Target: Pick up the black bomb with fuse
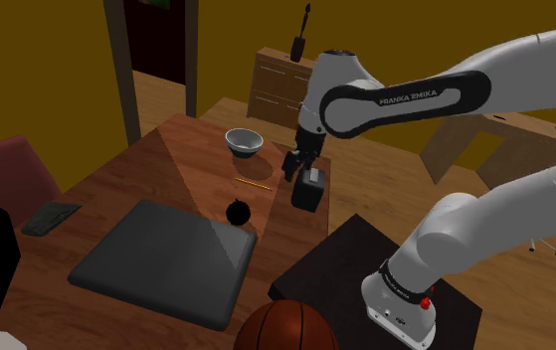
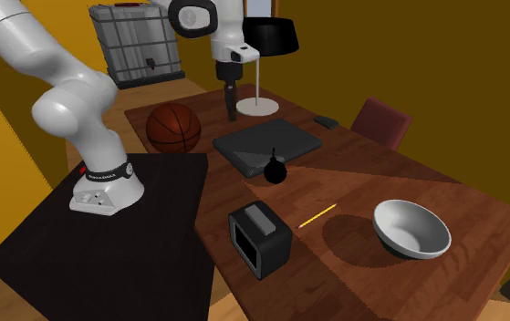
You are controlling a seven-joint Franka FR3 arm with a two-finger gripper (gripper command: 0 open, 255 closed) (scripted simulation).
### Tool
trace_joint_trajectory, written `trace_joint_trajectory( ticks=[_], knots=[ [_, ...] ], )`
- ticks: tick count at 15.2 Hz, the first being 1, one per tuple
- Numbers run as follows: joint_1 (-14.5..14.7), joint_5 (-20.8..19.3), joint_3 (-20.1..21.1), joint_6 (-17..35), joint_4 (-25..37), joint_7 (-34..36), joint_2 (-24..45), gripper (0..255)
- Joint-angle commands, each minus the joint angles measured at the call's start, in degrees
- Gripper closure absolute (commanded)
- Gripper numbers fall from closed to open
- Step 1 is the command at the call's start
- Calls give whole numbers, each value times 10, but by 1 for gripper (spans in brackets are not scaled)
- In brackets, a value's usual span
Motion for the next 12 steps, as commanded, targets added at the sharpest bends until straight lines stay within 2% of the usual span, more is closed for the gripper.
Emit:
trace_joint_trajectory(
  ticks=[1,6,9,12],
  knots=[
    [-3,-12,18,49,1,19,42,0],
    [-19,-76,61,151,25,86,159,0],
    [-29,-144,79,199,52,146,235,0],
    [-28,-232,81,232,89,219,314,0]
  ],
)
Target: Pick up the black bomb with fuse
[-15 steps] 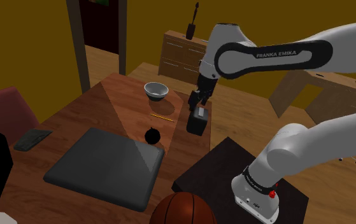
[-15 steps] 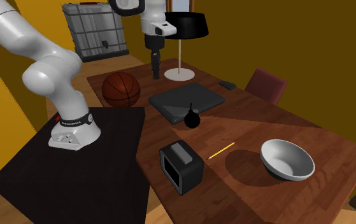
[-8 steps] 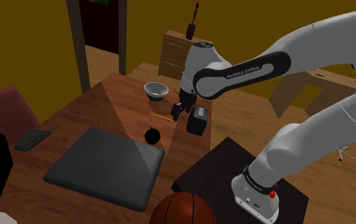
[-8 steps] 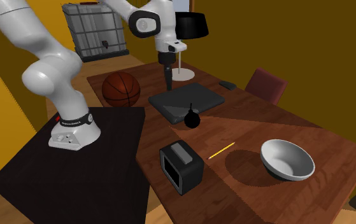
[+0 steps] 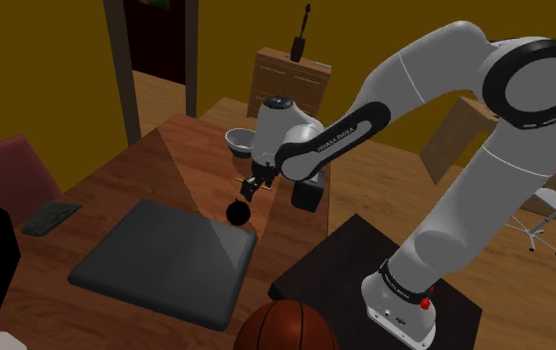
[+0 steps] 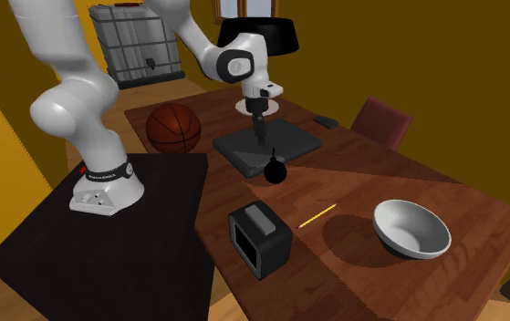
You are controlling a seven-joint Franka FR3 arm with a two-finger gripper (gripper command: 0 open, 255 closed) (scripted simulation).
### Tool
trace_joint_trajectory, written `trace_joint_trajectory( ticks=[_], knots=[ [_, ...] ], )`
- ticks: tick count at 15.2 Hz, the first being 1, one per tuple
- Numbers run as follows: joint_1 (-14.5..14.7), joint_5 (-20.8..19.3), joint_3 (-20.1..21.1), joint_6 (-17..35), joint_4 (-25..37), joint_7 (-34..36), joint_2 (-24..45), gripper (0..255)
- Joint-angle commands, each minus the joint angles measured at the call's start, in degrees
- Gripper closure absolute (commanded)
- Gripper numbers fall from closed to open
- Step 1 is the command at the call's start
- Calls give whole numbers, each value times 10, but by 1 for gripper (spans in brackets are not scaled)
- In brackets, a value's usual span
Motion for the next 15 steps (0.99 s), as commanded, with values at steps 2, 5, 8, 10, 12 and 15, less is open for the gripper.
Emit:
trace_joint_trajectory(
  ticks=[2,5,8,10,12,15],
  knots=[
    [12,-89,-9,26,38,73,73,0],
    [37,-158,-32,37,84,129,139,0],
    [46,-179,-44,53,87,147,161,0],
    [51,-193,-52,63,89,159,176,0],
    [56,-206,-60,73,93,171,190,0],
    [58,-211,-62,76,94,174,195,255]
  ],
)
